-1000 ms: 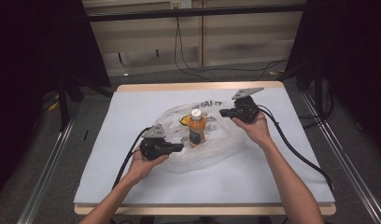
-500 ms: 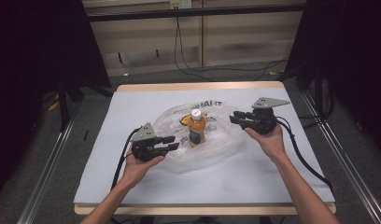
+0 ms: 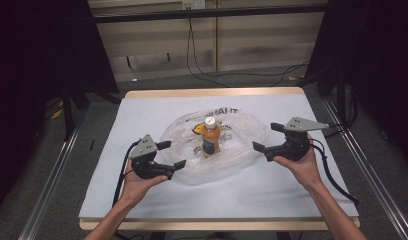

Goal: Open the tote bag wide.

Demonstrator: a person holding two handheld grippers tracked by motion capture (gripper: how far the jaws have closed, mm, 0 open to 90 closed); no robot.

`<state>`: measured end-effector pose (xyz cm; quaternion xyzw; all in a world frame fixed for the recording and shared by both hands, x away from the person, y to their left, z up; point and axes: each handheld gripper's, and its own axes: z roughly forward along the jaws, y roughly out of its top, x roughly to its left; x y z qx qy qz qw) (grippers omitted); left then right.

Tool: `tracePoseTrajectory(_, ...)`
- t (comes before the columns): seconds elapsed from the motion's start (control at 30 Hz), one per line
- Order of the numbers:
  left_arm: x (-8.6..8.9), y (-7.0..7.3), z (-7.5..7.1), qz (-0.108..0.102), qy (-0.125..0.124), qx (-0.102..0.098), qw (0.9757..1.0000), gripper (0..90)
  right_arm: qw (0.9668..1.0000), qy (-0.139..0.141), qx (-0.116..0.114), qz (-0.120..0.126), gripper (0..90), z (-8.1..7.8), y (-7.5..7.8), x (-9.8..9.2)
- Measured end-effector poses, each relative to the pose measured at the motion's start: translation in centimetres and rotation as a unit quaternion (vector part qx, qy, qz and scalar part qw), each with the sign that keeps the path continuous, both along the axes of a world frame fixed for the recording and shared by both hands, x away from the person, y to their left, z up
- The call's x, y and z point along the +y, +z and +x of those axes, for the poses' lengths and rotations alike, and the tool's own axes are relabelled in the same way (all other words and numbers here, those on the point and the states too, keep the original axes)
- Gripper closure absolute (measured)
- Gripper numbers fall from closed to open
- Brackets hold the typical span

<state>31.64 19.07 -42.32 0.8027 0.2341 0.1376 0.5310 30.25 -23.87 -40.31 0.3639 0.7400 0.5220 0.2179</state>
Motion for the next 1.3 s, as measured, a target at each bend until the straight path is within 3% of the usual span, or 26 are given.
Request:
tracePoseTrajectory(0.1,1.1,-0.2,-0.3,-0.005,0.005,0.003,1.0,10.4,0.9999,-0.005,-0.012,0.01,2.7,-1.1,-0.1,-0.7)
tracePoseTrajectory(0.2,2.0,-0.4,-0.7,0.0,0.033,0.002,0.9995,6.4,0.9996,-0.021,-0.02,0.009,2.4,-2.2,-0.4,-1.4)
tracePoseTrajectory(0.27,2.6,-0.5,-0.8,-0.01,0.04,0.007,0.9991,6.2,0.9992,-0.033,-0.018,0.015,2.3,-2.9,-0.6,-1.9)
tracePoseTrajectory(0.57,4.8,-1.0,-2.7,0.001,0.06,0.012,0.9981,2.6,0.9981,-0.057,-0.016,0.014,3.6,-6.0,-1.3,-3.3)
tracePoseTrajectory(0.6,4.9,-1.1,-2.8,-0.005,0.061,0.015,0.998,2.4,0.9982,-0.058,-0.012,0.014,3.6,-6.4,-1.5,-3.5)
tracePoseTrajectory(0.67,5.3,-1.4,-3.1,-0.012,0.064,0.041,0.997,2.1,0.9976,-0.067,-0.009,0.017,4.1,-7.0,-1.8,-3.9)
tracePoseTrajectory(0.7,5.4,-1.6,-3.8,-0.006,0.076,0.03,0.9967,2.1,0.9973,-0.07,-0.004,0.022,4.4,-7.7,-2.1,-4.3)
tracePoseTrajectory(0.77,5.6,-1.7,-3.9,-0.003,0.07,0.028,0.9972,1.7,0.9962,-0.081,-0.005,0.033,4.4,-8.5,-2.4,-4.7)
tracePoseTrajectory(0.8,5.9,-1.8,-4.3,-0.003,0.081,0.029,0.9962,1.7,0.9958,-0.084,-0.003,0.038,4.4,-8.8,-2.5,-4.9)
tracePoseTrajectory(0.93,6.4,-2.1,-4.9,-0.007,0.099,0.033,0.9945,2.3,0.9944,-0.097,-0.004,0.04,4.1,-10.0,-2.7,-5.3)
tracePoseTrajectory(1.07,7.3,-2.4,-5.9,-0.014,0.102,0.026,0.9943,2.3,0.9927,-0.111,-0.009,0.048,3.9,-11.5,-3.0,-5.8)
tracePoseTrajectory(1.13,7.6,-2.5,-6.3,-0.009,0.105,0.021,0.9942,2.3,0.9922,-0.117,-0.012,0.04,4.0,-12.1,-3.3,-5.9)
tracePoseTrajectory(1.3,7.7,-2.6,-6.3,-0.005,0.106,0.013,0.9943,2.1,0.9916,-0.121,-0.005,0.046,4.4,-12.3,-3.7,-6.1)
